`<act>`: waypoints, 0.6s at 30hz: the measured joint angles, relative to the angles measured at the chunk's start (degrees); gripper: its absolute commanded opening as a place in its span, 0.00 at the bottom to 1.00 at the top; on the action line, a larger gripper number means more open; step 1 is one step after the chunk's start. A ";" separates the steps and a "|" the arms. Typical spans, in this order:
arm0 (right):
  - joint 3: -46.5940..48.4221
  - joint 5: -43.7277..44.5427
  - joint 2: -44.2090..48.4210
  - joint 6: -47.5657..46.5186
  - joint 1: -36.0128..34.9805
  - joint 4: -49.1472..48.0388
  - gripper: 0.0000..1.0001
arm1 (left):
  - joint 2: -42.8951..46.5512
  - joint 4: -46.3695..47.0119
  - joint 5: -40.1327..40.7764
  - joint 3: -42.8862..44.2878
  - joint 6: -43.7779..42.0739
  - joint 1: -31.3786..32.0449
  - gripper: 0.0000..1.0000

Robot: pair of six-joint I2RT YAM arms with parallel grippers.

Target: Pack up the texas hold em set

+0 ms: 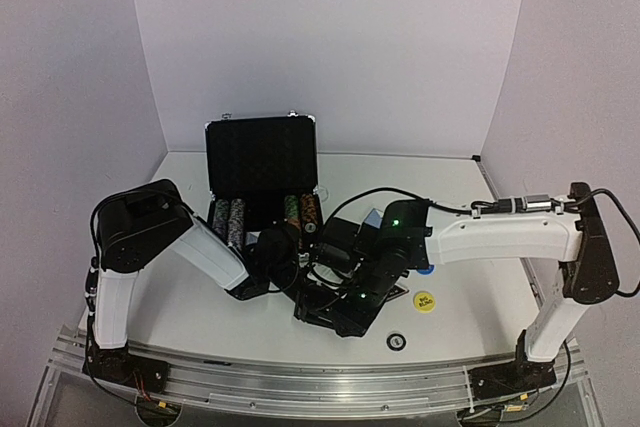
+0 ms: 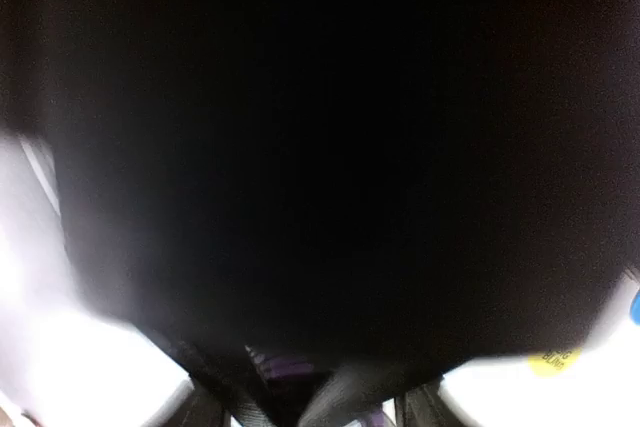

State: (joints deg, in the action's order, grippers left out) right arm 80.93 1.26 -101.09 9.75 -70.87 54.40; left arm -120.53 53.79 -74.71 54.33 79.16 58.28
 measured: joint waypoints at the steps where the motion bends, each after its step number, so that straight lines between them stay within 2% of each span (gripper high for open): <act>1: 0.29 0.17 0.01 0.15 0.03 -0.13 0.70 | 0.09 -1.03 0.29 -0.01 -0.34 0.13 0.00; 3: 0.57 0.27 0.01 0.76 0.12 -0.03 0.81 | 0.42 -3.95 0.99 0.00 -1.75 0.61 0.00; 6: 0.58 0.27 0.03 0.95 0.25 0.42 0.89 | 1.44 -9.08 2.03 0.05 -4.65 1.08 0.00; 12: 0.46 0.01 1.79 1.41 0.28 0.63 0.95 | 4.37 -19.95 4.92 1.19 -12.49 0.24 0.00; 18: -0.52 -2.07 9.87 0.48 0.28 0.39 0.96 | 7.93 -41.21 15.46 6.21 -28.14 -3.69 0.00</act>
State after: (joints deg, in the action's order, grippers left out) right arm 80.41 -0.81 -91.21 10.23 -70.59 54.79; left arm -112.59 12.59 -59.25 60.53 51.02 54.59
